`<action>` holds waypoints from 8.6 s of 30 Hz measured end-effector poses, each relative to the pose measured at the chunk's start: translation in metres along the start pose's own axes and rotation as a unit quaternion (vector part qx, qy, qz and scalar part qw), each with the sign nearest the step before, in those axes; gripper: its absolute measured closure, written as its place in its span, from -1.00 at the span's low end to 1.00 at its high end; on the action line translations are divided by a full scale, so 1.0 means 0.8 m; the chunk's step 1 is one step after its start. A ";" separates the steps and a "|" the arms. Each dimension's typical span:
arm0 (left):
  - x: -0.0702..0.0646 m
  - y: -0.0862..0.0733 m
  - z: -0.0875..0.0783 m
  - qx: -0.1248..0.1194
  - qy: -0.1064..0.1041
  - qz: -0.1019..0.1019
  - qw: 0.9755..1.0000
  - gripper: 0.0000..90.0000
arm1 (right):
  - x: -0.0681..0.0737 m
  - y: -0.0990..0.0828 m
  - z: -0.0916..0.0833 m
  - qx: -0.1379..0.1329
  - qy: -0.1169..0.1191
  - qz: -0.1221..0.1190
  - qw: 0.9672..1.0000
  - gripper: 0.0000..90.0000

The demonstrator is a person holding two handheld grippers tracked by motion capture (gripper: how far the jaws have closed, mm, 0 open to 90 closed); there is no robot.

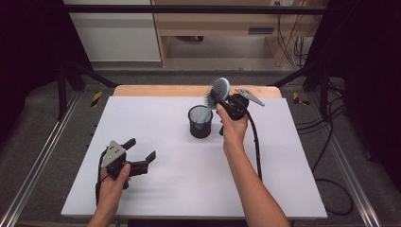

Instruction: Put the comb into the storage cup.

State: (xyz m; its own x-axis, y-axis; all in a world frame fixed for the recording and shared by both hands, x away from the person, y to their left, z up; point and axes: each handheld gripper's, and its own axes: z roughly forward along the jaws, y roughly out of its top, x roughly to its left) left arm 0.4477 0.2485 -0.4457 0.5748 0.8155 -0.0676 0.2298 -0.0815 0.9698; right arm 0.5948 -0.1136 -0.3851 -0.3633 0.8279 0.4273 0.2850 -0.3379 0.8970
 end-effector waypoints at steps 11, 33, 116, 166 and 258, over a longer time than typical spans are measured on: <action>0.000 0.000 0.000 0.000 0.000 0.000 1.000 -0.90 | -0.001 -0.008 0.003 0.006 0.002 0.007 1.000 0.15; 0.000 0.000 0.000 0.001 -0.001 0.001 1.000 -0.90 | 0.003 -0.017 0.008 0.014 0.008 0.006 1.000 0.14; -0.003 -0.001 0.003 0.006 -0.005 0.002 1.000 -0.90 | -0.020 -0.022 0.003 0.037 0.012 0.025 0.999 -0.07; -0.003 -0.002 0.003 0.010 -0.002 0.005 1.000 -0.92 | -0.008 -0.006 -0.032 0.071 -0.026 -0.124 0.989 -0.86; 0.023 0.008 -0.020 -0.011 0.037 0.017 0.999 -0.95 | -0.015 0.024 -0.101 0.012 -0.009 -0.207 0.978 -0.91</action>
State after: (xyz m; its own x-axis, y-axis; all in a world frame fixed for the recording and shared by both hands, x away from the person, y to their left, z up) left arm 0.4475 0.2721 -0.4367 0.5226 0.8524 -0.0184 0.1932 -0.0974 0.9763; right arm 0.5332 -0.1663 -0.3637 -0.4369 0.8991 0.0268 0.1373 0.0372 0.9898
